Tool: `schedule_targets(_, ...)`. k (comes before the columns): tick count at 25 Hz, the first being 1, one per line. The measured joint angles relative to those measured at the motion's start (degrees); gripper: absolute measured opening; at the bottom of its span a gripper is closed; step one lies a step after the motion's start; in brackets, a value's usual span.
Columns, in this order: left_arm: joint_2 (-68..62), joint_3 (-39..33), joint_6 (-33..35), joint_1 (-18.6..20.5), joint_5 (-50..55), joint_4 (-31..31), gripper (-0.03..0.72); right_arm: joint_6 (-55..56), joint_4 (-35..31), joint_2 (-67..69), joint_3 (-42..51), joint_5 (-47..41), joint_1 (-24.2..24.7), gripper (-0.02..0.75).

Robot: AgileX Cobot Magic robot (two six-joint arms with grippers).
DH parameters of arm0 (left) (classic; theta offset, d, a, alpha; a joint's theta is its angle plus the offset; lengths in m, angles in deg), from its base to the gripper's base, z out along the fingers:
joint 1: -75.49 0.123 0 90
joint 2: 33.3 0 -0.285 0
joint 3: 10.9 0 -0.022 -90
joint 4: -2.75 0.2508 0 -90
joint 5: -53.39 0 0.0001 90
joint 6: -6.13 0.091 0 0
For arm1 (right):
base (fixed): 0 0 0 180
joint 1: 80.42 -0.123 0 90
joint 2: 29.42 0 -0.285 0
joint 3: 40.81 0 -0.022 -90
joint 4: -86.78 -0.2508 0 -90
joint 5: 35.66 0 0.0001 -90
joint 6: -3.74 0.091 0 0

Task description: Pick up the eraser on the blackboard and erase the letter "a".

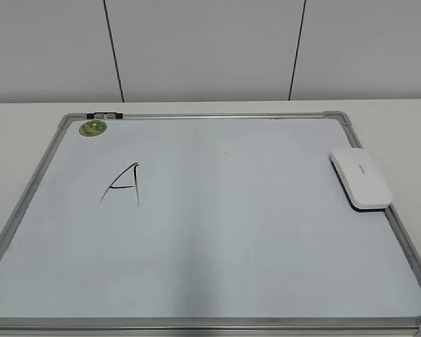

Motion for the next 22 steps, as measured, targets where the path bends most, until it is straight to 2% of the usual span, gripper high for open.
schedule_targets(8,4.7,0.0,0.0,0.7,0.1,0.0,0.498,0.0,0.0,-2.8,0.0,0.0,0.0,0.587)
schedule_targets(22,5.1,0.0,0.0,0.8,0.2,0.0,0.495,0.0,0.0,-2.8,0.0,0.0,0.0,0.587)
